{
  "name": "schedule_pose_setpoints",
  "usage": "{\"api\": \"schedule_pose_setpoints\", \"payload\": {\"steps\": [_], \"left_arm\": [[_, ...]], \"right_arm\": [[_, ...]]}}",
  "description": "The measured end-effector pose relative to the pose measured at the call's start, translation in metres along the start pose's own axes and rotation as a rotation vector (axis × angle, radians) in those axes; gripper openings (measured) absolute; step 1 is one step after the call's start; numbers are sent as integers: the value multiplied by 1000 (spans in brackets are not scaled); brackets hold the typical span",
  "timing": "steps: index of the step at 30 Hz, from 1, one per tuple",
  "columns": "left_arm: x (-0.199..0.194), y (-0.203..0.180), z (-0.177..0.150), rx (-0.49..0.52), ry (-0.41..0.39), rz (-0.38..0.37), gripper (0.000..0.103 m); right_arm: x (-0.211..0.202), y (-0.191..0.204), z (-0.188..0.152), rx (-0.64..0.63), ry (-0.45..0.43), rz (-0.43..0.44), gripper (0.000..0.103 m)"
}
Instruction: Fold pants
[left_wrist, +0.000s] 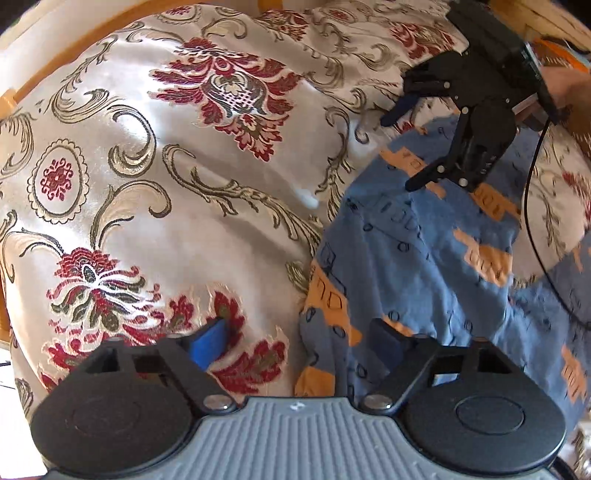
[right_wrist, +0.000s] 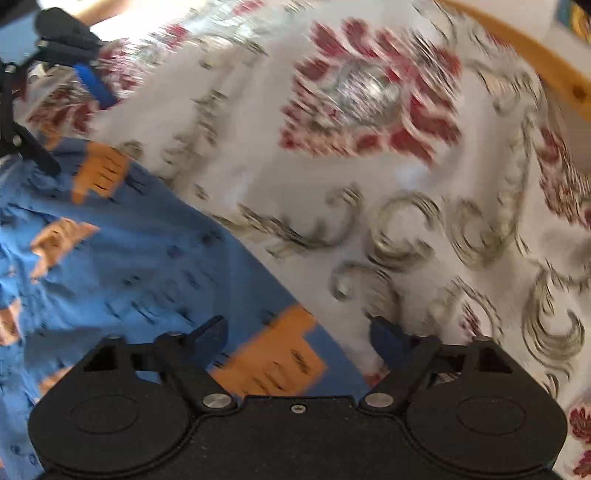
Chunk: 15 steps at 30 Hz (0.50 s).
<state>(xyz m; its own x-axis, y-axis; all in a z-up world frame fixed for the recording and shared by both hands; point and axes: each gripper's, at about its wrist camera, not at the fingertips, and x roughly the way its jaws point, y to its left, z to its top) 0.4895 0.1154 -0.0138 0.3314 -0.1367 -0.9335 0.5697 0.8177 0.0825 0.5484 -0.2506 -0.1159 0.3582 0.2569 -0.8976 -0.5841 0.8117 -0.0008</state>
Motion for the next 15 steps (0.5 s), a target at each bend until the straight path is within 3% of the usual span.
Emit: {"api": "schedule_pose_setpoints", "payload": {"steps": [1, 3, 5, 7, 9, 10, 11, 13, 15], "left_arm": [[2, 2, 3, -7, 7, 7, 69], [1, 6, 5, -2, 20, 20, 45], [-3, 10, 9, -9, 24, -17, 38], [-3, 11, 10, -29, 29, -74, 37], [2, 8, 13, -20, 40, -82, 37], [5, 6, 13, -18, 49, -85, 37], [7, 6, 15, -25, 60, -100, 37], [13, 4, 14, -45, 79, -140, 27], [20, 1, 14, -54, 101, -116, 10]], "right_arm": [[1, -6, -1, 12, 10, 6, 71], [-1, -12, -5, 23, 7, 15, 59], [-2, -15, -6, 24, 20, 38, 48], [-1, -13, -8, 0, 45, 40, 41], [-2, -10, -10, -21, 58, 11, 27], [-2, -9, -12, -24, 55, -12, 13], [-2, -7, -14, -22, 51, -34, 4], [-2, -3, -18, -21, 32, -66, 1], [-4, 3, -23, -17, 11, -97, 0]]}}
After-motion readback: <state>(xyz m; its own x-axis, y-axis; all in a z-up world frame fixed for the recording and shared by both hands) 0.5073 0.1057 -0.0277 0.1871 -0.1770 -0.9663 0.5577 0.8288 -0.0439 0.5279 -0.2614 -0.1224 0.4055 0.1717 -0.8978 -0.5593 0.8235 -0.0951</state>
